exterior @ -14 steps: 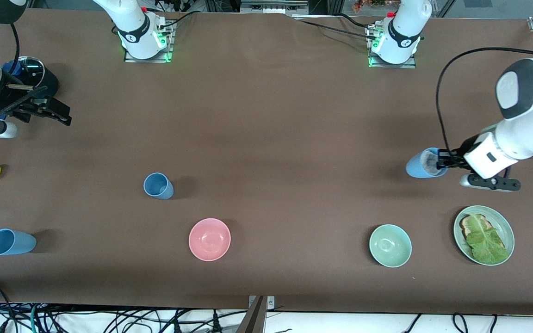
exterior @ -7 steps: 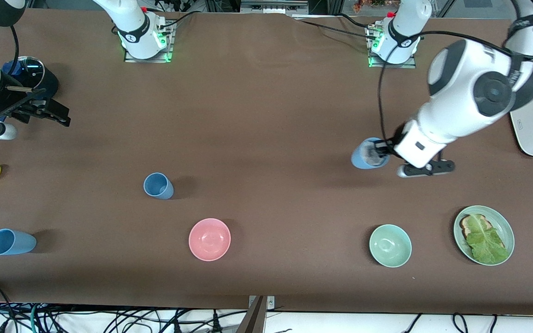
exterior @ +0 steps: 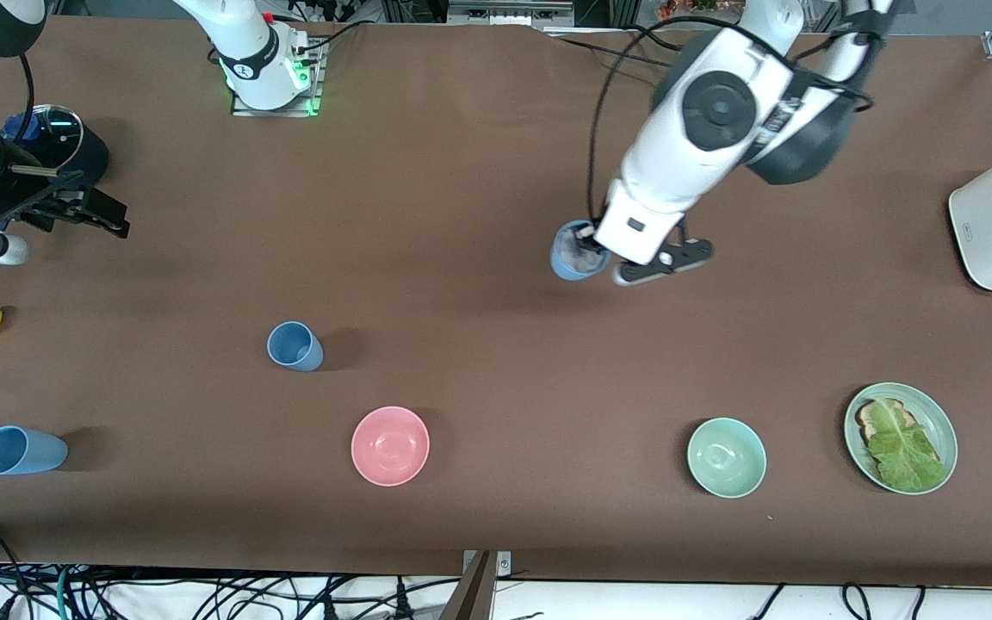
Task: Stack blue cups with both arms
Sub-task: 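Lift the tissue cup with the left gripper toward the table middle, then lower the tissue cup onto the table middle with the left gripper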
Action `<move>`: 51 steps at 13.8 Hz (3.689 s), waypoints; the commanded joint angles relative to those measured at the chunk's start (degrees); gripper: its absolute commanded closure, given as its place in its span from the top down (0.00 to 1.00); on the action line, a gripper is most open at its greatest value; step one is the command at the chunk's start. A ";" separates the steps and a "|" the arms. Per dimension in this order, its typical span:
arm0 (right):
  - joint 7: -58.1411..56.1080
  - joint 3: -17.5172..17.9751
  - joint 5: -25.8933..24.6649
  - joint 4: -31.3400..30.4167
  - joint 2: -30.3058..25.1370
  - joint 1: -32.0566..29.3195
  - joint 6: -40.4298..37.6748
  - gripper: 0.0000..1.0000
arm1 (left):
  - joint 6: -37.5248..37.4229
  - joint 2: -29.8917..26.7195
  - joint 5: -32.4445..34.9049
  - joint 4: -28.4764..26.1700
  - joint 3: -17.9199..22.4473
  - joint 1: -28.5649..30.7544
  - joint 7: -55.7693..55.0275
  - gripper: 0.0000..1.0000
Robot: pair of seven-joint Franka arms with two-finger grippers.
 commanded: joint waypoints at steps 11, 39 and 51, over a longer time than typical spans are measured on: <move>0.40 0.54 6.22 1.37 0.37 -3.64 -0.65 1.00 | 11.23 16.80 11.08 10.28 6.06 -13.96 -21.03 0.00; -4.52 0.80 2.18 1.01 2.30 1.28 1.10 1.00 | 25.48 26.66 18.89 10.10 9.85 -16.51 -24.20 1.00; -5.05 2.38 2.36 -8.12 5.64 1.46 16.91 1.00 | 23.03 21.22 19.43 9.58 9.67 -15.81 -17.28 1.00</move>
